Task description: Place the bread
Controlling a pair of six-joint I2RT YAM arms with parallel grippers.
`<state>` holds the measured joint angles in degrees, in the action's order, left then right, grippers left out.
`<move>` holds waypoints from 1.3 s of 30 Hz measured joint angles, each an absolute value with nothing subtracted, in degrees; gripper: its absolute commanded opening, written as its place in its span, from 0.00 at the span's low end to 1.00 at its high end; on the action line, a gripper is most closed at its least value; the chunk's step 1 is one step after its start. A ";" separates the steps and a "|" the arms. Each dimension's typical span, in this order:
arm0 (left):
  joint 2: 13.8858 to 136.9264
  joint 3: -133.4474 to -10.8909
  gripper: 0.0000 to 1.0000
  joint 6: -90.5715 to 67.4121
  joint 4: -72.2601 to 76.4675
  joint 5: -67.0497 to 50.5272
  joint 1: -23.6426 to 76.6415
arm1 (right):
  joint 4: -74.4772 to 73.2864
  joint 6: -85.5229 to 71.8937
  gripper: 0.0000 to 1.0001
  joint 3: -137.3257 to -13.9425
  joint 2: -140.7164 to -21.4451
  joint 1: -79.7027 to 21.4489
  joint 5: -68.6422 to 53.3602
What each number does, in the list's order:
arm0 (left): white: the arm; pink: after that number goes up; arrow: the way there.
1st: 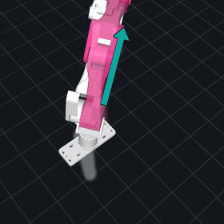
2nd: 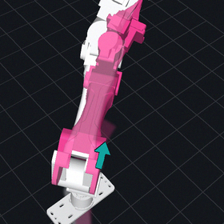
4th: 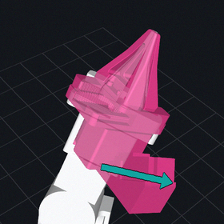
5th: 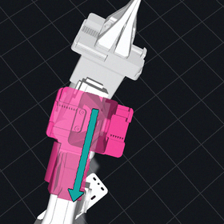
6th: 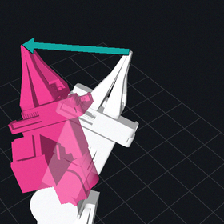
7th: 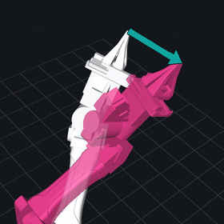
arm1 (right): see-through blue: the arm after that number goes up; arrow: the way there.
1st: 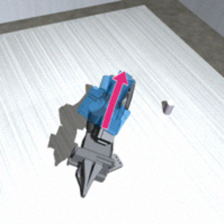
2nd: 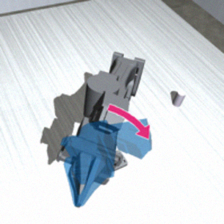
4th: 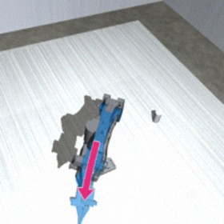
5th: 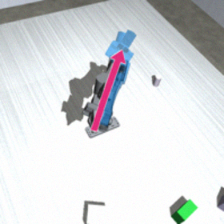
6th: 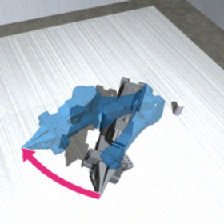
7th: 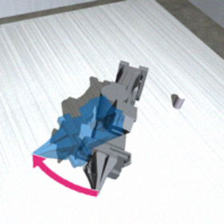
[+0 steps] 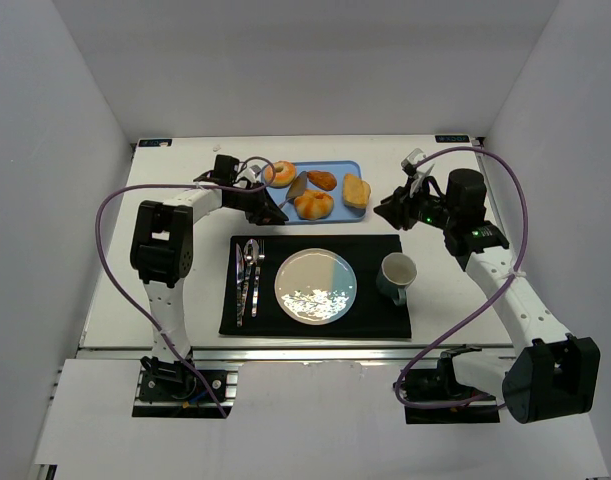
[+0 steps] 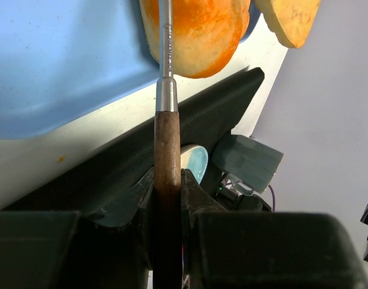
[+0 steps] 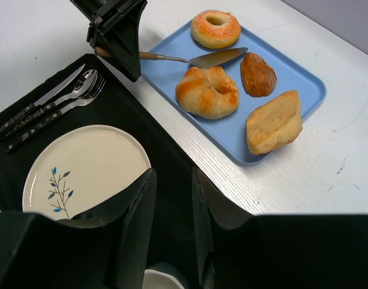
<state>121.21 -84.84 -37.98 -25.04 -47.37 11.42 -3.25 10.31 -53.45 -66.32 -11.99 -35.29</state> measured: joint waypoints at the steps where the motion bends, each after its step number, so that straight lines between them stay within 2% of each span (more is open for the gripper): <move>1: 121.21 -84.95 0.00 -37.98 -25.19 -47.40 11.42 | -3.11 10.22 0.36 -53.45 -66.32 -11.99 -35.29; 20: 121.14 -85.08 0.00 -39.31 -26.04 -44.86 8.36 | -1.61 9.17 0.36 -53.45 -66.32 -11.68 -35.55; 39: 120.57 -86.87 0.00 -29.45 -32.01 -37.39 8.12 | -1.08 8.97 0.37 -51.59 -65.32 -11.60 -36.16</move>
<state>120.57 -86.87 -29.45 -32.01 -37.39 8.12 -1.08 8.97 -51.59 -65.32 -11.60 -36.16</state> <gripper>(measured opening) 0.273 0.366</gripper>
